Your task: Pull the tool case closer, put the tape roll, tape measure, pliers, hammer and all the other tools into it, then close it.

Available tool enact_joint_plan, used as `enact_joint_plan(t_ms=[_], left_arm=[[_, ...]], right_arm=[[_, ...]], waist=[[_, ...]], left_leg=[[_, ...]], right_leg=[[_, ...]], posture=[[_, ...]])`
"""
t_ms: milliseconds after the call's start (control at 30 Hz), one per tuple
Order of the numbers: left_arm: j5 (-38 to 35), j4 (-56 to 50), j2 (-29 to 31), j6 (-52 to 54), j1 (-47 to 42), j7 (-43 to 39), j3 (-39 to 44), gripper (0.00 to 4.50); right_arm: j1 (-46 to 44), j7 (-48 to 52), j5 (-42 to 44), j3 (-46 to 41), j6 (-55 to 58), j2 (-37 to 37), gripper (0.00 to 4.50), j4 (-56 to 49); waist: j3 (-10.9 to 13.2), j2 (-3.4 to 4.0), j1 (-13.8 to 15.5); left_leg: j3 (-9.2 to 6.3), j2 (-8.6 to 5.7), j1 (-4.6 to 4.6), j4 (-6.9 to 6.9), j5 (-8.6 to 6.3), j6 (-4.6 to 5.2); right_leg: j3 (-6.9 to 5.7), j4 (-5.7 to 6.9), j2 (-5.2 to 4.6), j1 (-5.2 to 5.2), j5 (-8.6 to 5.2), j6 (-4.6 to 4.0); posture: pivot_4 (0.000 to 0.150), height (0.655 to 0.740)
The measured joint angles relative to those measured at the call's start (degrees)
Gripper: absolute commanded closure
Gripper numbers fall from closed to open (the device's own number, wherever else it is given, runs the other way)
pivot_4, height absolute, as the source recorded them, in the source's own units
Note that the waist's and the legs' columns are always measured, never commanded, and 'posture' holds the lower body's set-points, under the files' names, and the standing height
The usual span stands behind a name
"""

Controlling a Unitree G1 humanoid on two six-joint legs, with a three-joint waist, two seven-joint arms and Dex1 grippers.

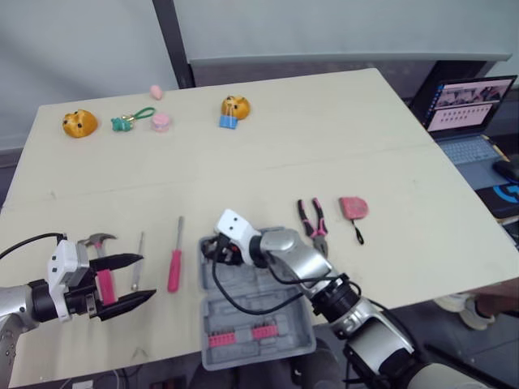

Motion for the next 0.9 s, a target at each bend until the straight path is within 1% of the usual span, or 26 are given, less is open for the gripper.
enact_joint_plan(t_ms=[367,667,767,867,900], left_arm=[[0.25,0.22,0.02,-0.61,-0.01,-0.08,0.00,0.00],[0.37,1.10,0.01,-1.80,-0.08,-0.22,-0.04,0.00],[0.11,1.06,-0.26,-1.55,-0.85,0.01,-0.72,0.00],[-0.11,-0.81,-2.40,-0.24,-3.62,2.32,-3.10,0.00],[-0.15,-2.01,-3.82,0.25,-4.60,3.84,-4.21,0.00]], right_arm=[[0.14,0.00,-3.02,1.00,-2.29,0.03,2.45,0.64],[0.91,0.07,-3.17,0.37,-1.98,-0.27,2.45,-0.61],[1.50,1.03,-0.95,-2.29,2.52,-2.70,2.45,-6.68],[1.43,3.71,3.07,-7.37,8.44,-8.59,2.45,-17.19],[1.73,5.17,5.11,-9.45,11.11,-11.55,2.45,-21.72]], waist=[[0.00,0.00,0.01],[0.00,0.00,0.10],[0.00,0.00,0.41],[-0.01,-0.01,1.10],[0.00,-0.01,1.51]], left_leg=[[-0.12,0.00,0.04,0.00,0.00,0.00],[-0.14,0.00,0.04,0.00,0.00,0.00],[-0.22,-0.02,0.00,0.05,0.00,0.00],[-0.26,-0.04,0.00,0.10,-0.03,0.05],[-0.24,-0.05,-0.01,0.10,-0.03,0.06]], right_leg=[[0.01,0.01,0.00,0.03,0.00,0.00],[0.01,0.01,-0.01,0.04,0.00,-0.01],[0.01,-0.01,-0.05,0.06,0.00,-0.01],[0.00,-0.02,-0.07,0.10,0.01,-0.02],[0.00,-0.06,-0.08,0.10,0.01,-0.02]], posture=[[0.150,0.7400],[0.150,0.7400],[0.150,0.7400],[0.150,0.7400],[0.150,0.7400]])
